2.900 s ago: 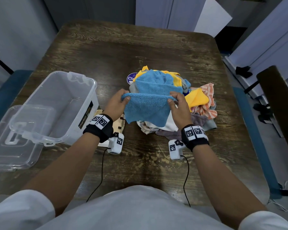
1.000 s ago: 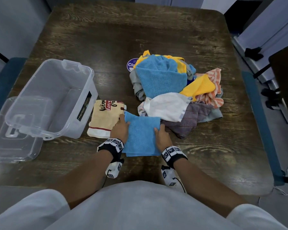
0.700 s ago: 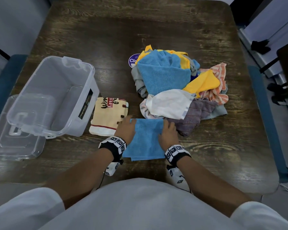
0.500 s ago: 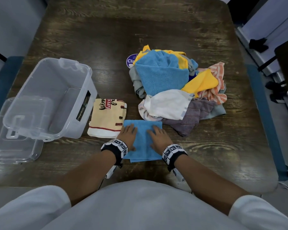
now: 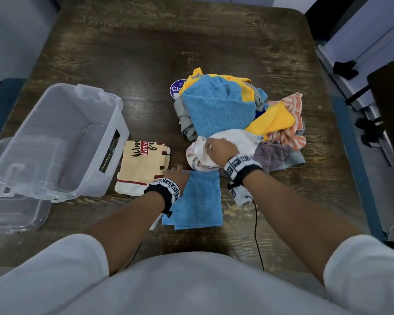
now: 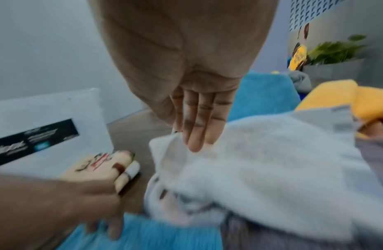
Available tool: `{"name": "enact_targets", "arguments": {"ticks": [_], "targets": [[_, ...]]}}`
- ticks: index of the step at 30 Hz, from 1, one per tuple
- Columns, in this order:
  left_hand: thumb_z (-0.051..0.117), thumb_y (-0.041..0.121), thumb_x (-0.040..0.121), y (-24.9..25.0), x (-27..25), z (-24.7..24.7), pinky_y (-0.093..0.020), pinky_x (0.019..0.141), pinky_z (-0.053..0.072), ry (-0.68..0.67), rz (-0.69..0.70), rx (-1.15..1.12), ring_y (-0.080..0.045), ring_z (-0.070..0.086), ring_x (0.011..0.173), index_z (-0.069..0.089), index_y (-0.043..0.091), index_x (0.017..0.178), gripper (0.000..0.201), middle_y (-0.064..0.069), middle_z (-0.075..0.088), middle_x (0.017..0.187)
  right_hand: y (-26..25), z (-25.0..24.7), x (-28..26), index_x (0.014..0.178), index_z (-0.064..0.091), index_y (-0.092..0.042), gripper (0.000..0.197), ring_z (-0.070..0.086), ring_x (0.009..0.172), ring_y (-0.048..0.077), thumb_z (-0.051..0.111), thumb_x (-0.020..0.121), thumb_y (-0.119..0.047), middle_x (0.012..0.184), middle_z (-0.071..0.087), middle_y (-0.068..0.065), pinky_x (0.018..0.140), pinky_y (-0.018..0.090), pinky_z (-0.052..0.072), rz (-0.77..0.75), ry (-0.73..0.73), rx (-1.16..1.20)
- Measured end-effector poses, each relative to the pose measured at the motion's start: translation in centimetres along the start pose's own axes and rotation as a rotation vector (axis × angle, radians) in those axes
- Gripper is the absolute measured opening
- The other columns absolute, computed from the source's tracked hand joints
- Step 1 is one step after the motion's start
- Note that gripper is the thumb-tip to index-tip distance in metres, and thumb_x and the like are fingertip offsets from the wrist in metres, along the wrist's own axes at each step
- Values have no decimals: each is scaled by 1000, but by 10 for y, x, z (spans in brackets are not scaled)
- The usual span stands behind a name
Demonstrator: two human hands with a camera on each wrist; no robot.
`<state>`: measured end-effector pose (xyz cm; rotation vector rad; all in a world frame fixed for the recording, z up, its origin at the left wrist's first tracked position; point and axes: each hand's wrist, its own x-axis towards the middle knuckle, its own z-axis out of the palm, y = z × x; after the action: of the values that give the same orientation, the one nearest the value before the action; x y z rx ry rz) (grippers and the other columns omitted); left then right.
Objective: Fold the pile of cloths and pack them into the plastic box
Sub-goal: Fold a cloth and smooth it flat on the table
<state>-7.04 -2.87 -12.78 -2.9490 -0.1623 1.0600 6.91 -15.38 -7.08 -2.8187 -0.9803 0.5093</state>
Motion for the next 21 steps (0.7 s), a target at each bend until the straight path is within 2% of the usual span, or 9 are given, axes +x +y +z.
{"name": "enact_targets", "arguments": {"ticks": [3,5,7,10,12,15,18,21], "targets": [[81,27,80,1,5,-1,-45,106,41,97,-31,-34,-33,42,132,30,15,147,85,-15,32,147,5,-26,28,114,57,-12,21,62,97,34,42,101,-17,111,62,12,79,42,53,37,80,22],[80,35,81,1,10,2,-49,113,33,71,-19,-40,-36,31,143,19,15,154,97,-19,20,158,13,-36,43,130,51,-11,30,55,112,35,46,100,-15,129,51,15,86,47,52,66,120,13],[79,42,81,0,12,7,-53,118,24,8,-22,-51,-39,19,149,9,14,158,108,-19,6,164,19,-42,57,142,41,-10,45,45,127,37,50,98,-15,144,38,16,98,49,46,83,137,-24],[79,43,81,0,15,18,-57,120,18,-23,-38,-66,-42,14,150,4,12,159,112,-21,-1,165,26,-43,76,153,25,-9,65,32,142,38,56,97,-17,158,25,18,115,49,32,91,125,-67],[79,41,82,3,17,22,-56,121,16,-12,-42,-68,-44,13,149,4,9,159,112,-23,-2,164,30,-41,87,154,23,-7,69,33,142,38,58,95,-16,156,29,18,118,50,27,99,135,-102],[78,38,84,6,20,24,-55,122,17,-12,-45,-43,-46,13,149,2,7,159,111,-25,-3,164,32,-37,100,146,36,-6,59,39,135,41,60,94,-15,145,41,20,120,52,21,138,170,-195],[75,39,87,6,22,24,-54,122,16,-27,-41,-20,-47,12,148,-1,6,158,110,-26,-4,163,30,-39,109,137,48,-6,48,37,134,41,63,92,-13,141,43,22,121,54,17,149,154,-239],[72,41,88,5,23,25,-54,122,15,-29,-30,-7,-48,12,148,-2,5,158,108,-27,-5,163,27,-41,112,133,52,-7,44,38,132,42,63,92,-15,139,44,22,120,56,17,134,150,-261]]}}
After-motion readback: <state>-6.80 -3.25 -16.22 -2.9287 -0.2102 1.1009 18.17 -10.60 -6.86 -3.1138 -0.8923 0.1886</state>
